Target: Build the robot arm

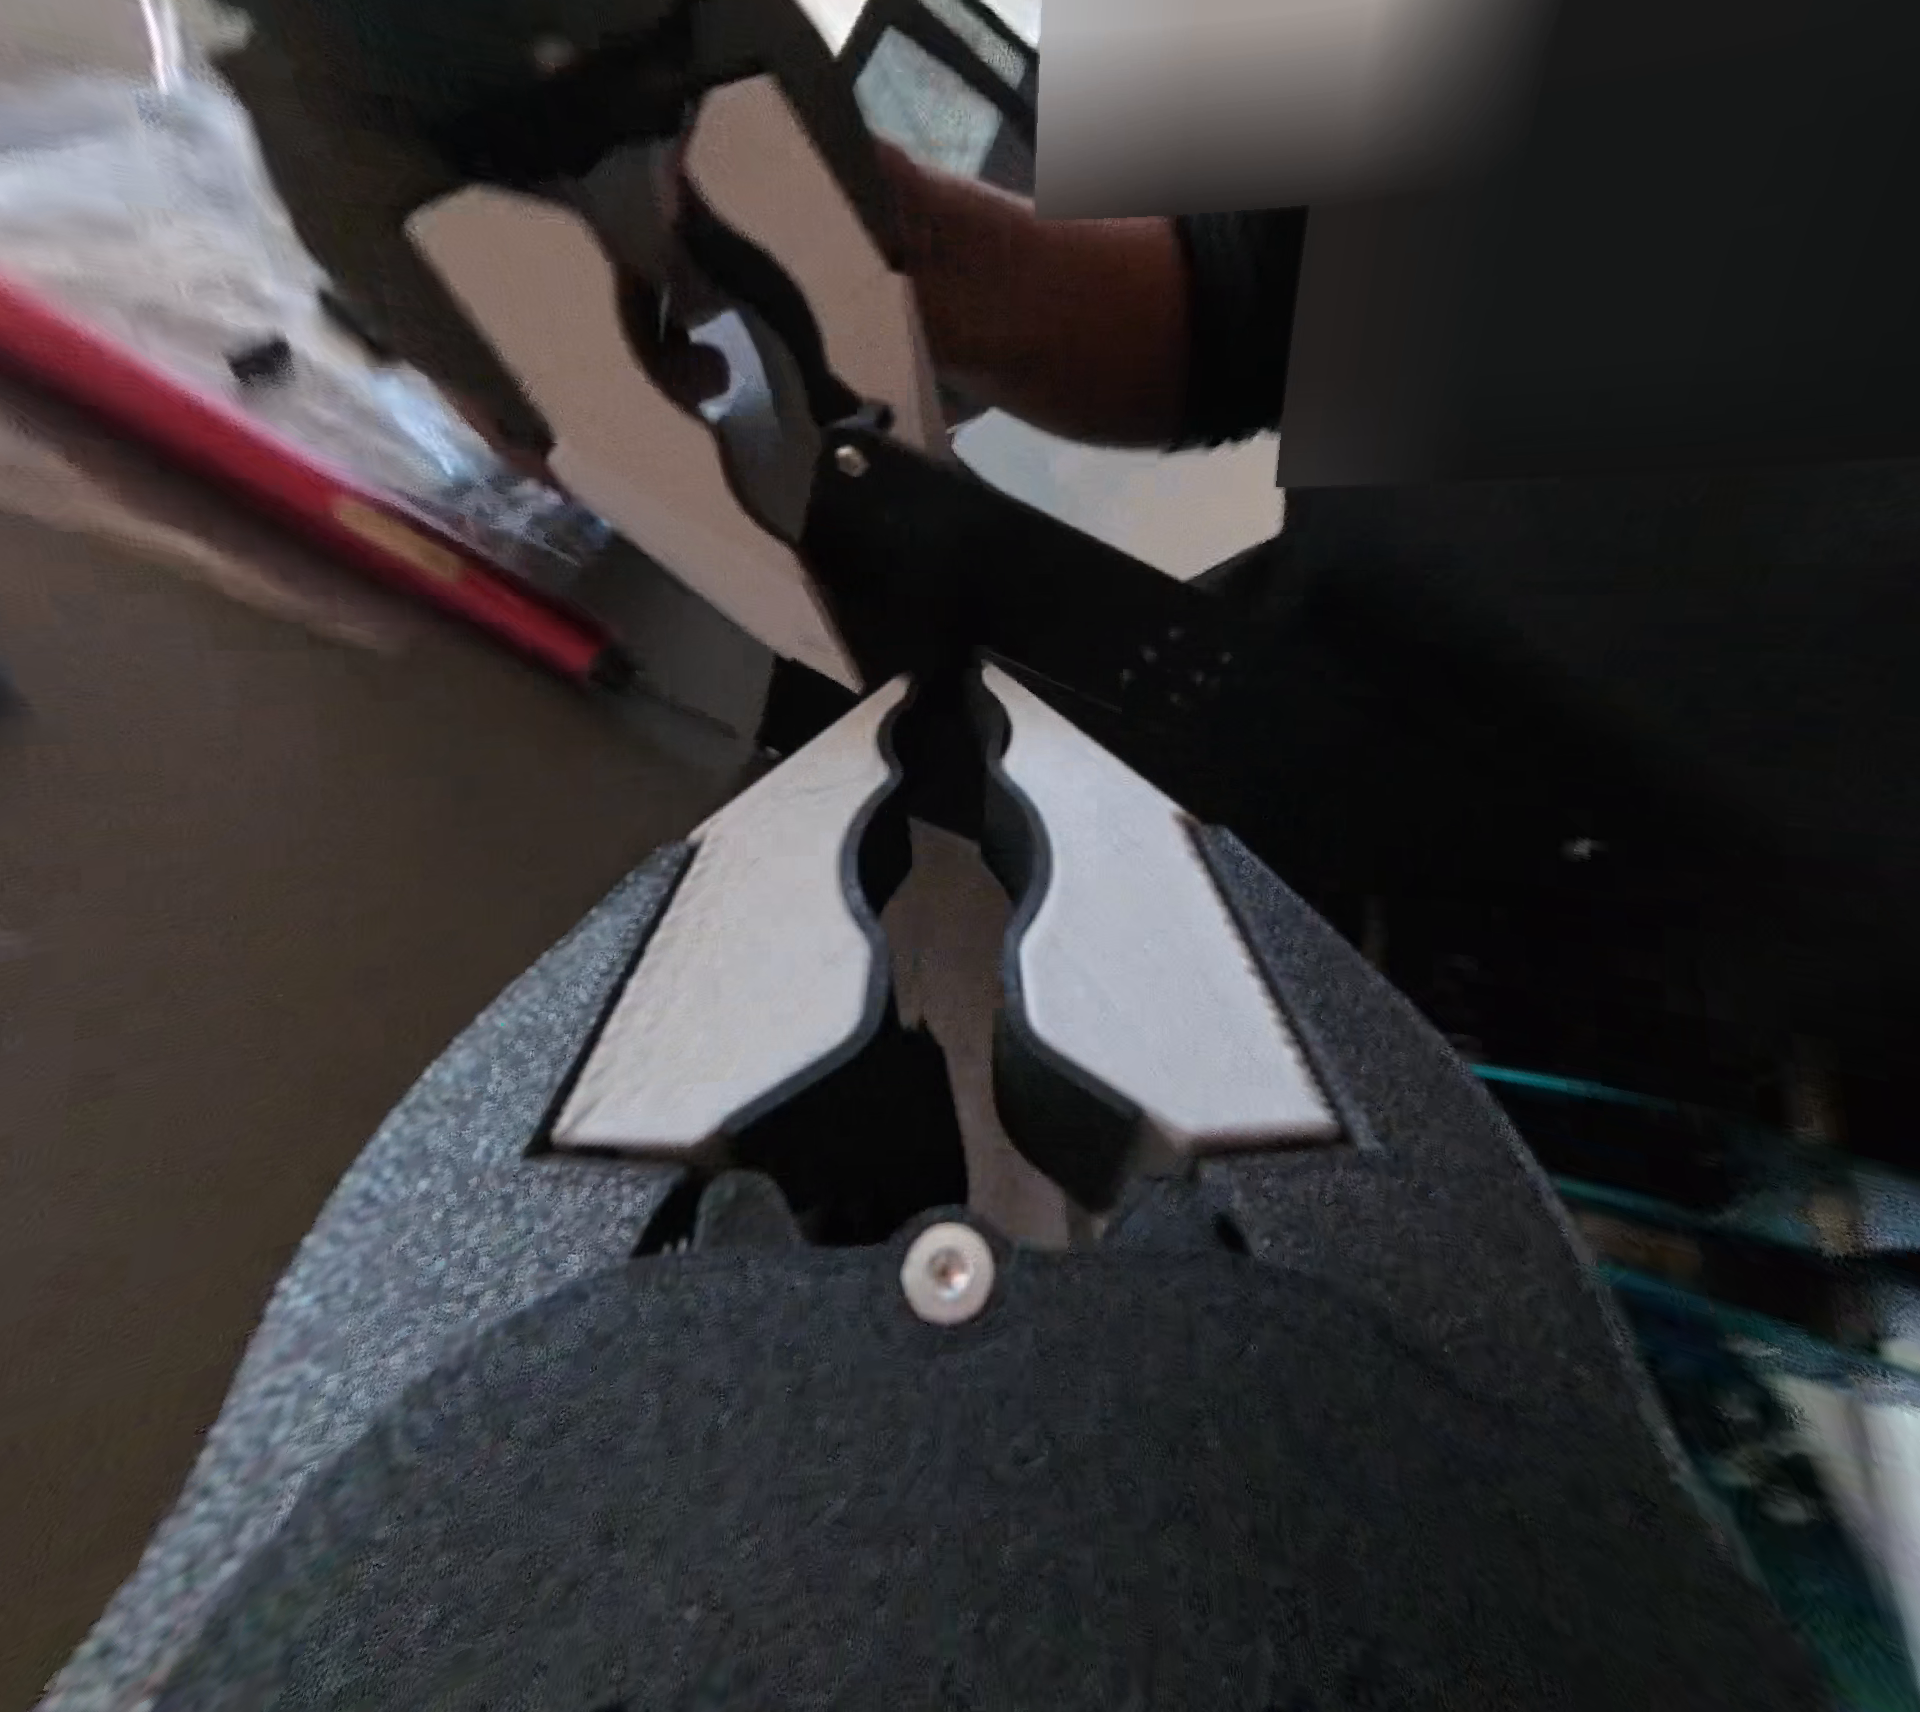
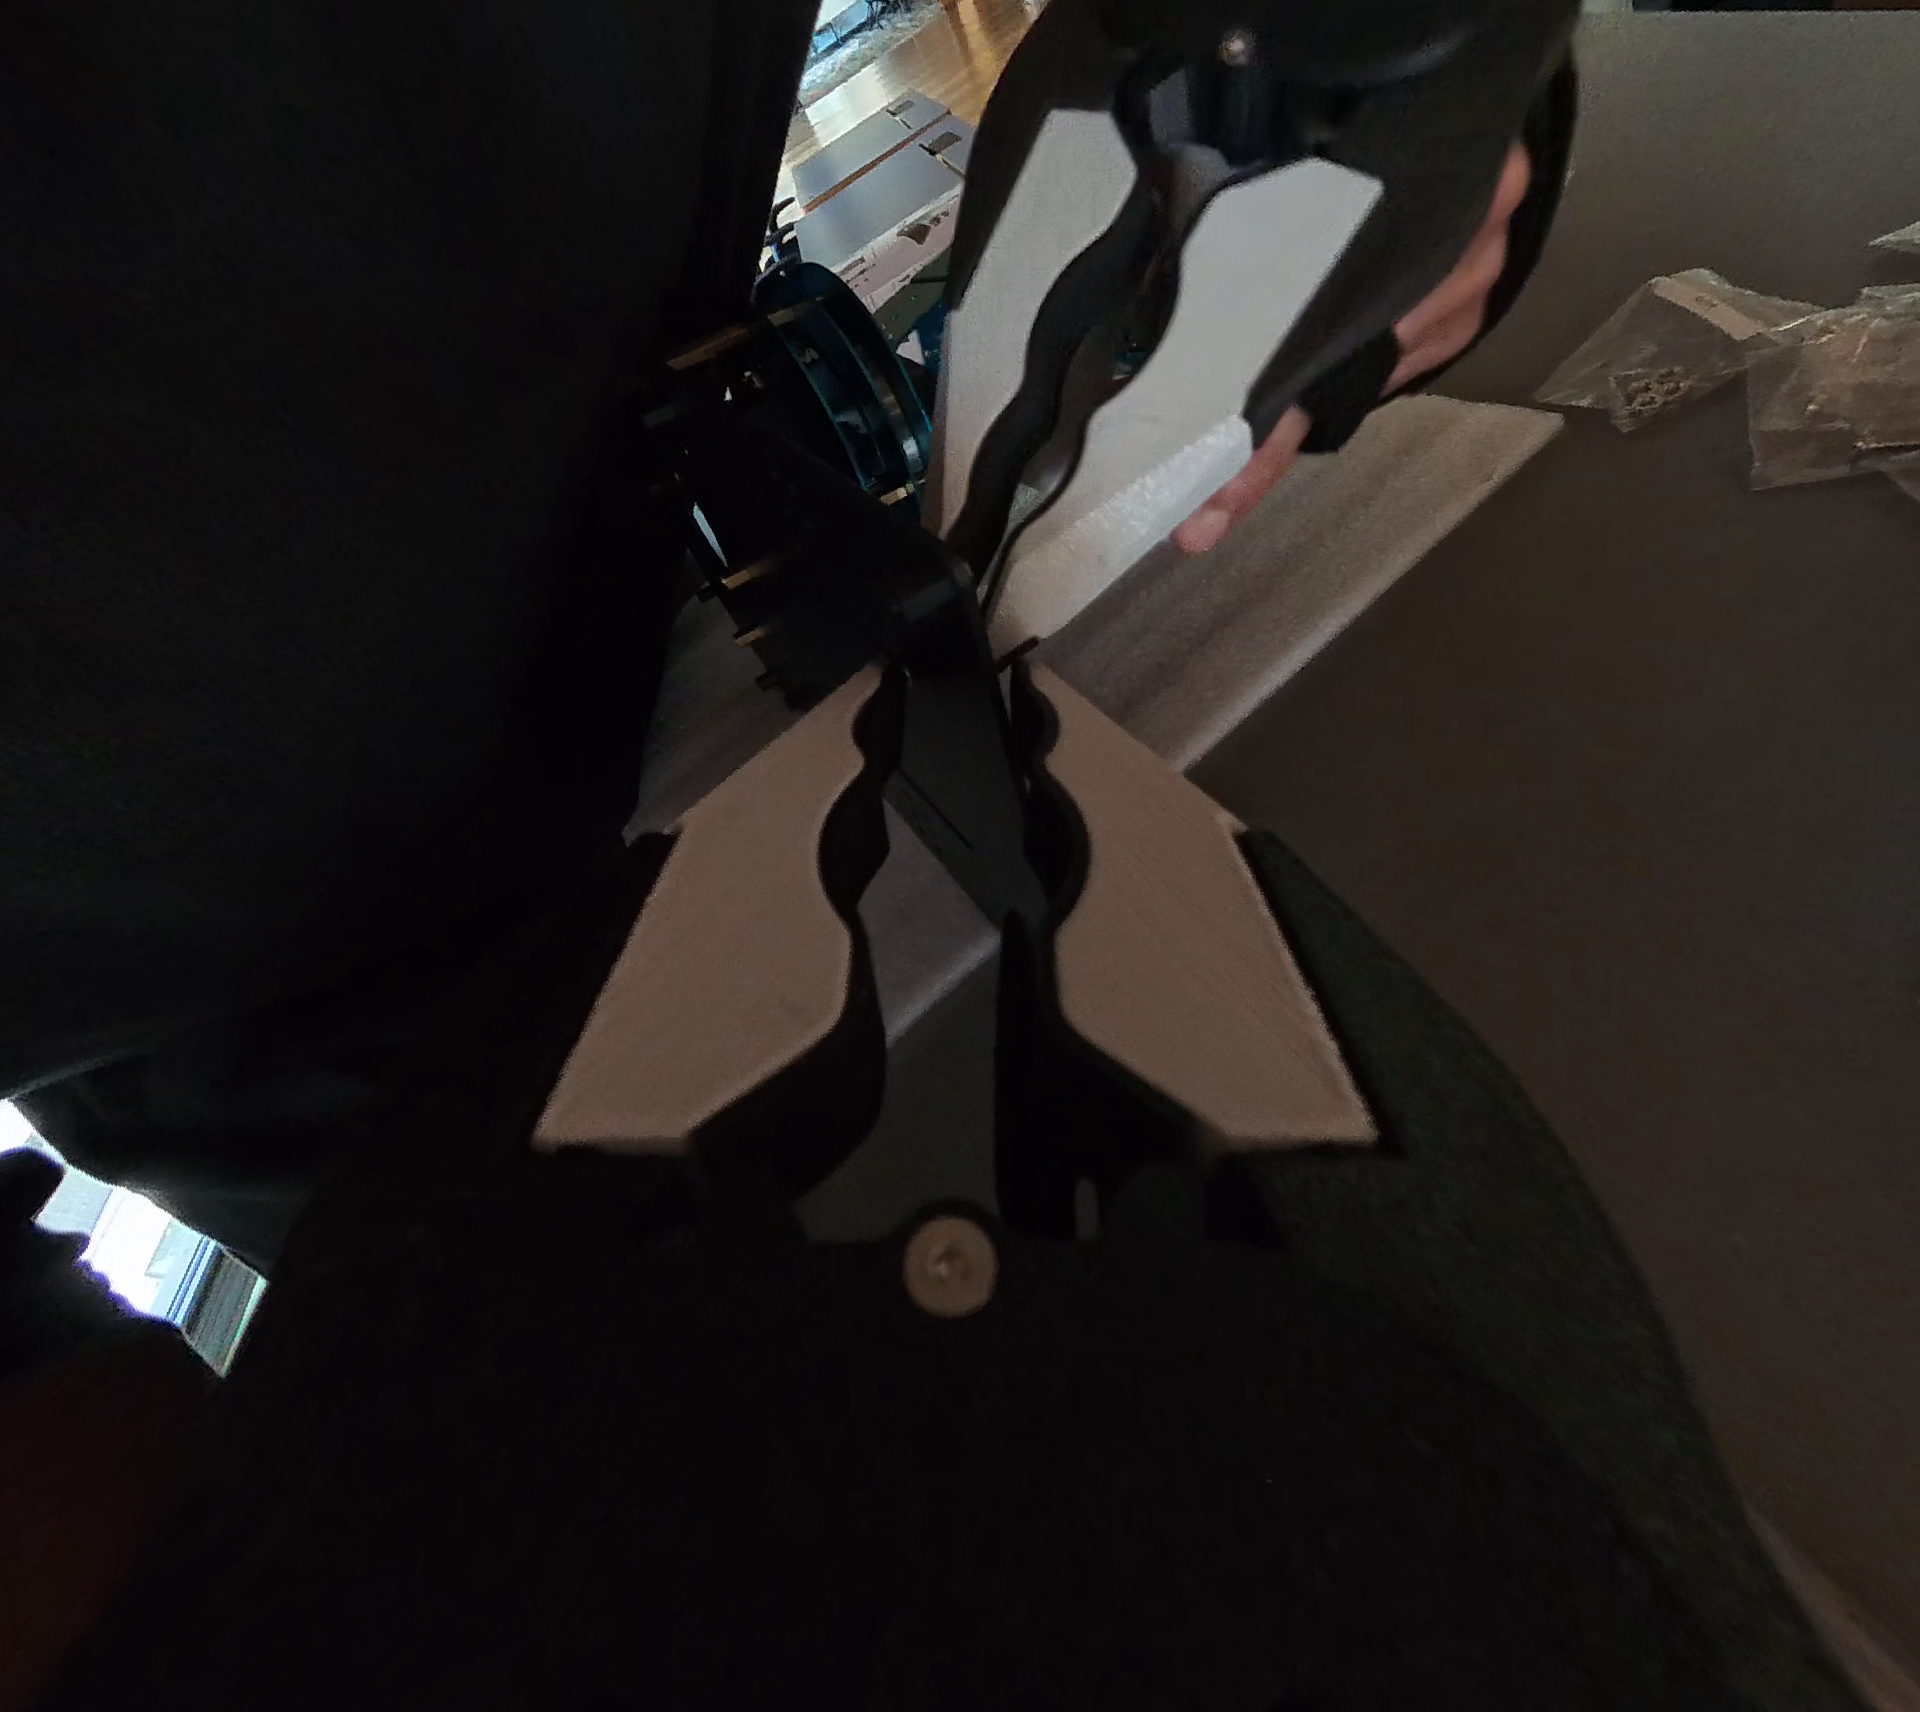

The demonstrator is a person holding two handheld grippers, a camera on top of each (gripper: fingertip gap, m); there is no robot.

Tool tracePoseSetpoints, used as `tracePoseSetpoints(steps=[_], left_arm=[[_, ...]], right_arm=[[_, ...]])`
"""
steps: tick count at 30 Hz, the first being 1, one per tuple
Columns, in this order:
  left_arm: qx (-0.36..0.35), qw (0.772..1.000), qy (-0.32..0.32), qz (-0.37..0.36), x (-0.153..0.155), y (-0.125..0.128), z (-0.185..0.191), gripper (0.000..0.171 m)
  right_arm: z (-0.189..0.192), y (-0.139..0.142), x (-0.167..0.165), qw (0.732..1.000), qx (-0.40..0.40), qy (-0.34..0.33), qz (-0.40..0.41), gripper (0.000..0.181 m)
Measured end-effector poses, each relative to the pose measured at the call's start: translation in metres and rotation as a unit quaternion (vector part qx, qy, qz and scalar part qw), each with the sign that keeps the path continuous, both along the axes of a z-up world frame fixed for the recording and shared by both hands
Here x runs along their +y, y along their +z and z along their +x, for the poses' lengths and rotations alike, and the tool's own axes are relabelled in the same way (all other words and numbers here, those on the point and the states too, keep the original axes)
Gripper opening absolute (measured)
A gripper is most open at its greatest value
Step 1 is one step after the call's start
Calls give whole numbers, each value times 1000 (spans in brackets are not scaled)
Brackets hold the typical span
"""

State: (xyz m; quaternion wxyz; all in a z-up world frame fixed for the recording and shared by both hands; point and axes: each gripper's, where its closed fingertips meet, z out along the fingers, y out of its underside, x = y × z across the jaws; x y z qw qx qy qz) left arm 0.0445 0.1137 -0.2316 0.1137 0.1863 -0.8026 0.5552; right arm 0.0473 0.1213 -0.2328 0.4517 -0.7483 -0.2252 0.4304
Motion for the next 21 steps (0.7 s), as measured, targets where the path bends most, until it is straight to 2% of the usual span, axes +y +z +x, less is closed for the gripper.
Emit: tracePoseSetpoints(steps=[2,5,7,10,11,12,13,14,15,17,19,20,21], left_arm=[[-127,991,-25,39,1,-2,0,5],[-284,953,-52,90,1,-4,1,3],[-409,902,-63,122,1,-5,3,4],[-586,790,-79,164,1,-5,6,3],[-619,762,-78,172,1,-4,6,2],[-627,755,-74,176,1,-4,7,3],[-614,767,-68,177,2,-4,7,3],[-583,790,-60,178,2,-5,6,5],[-539,822,-52,176,3,-5,6,5],[-406,899,-33,160,9,-7,3,7],[-211,970,0,124,16,-9,0,9],[-91,991,28,96,19,-9,-1,9],[36,996,60,61,21,-8,0,9]], right_arm=[[0,0,0,1000,0,1,2,19],[0,0,0,1000,1,3,4,19],[0,0,0,1000,2,5,5,18],[0,0,0,1000,4,5,4,18],[0,0,0,1000,4,4,4,18],[0,0,0,1000,3,3,3,18],[0,0,0,1000,3,2,2,18],[0,0,0,1000,2,2,1,19],[0,0,0,1000,3,2,0,19],[0,0,0,1000,2,3,-1,19],[0,0,0,1000,3,3,-1,19],[0,0,0,1000,3,3,-2,19],[0,0,0,1000,4,3,-2,19]])
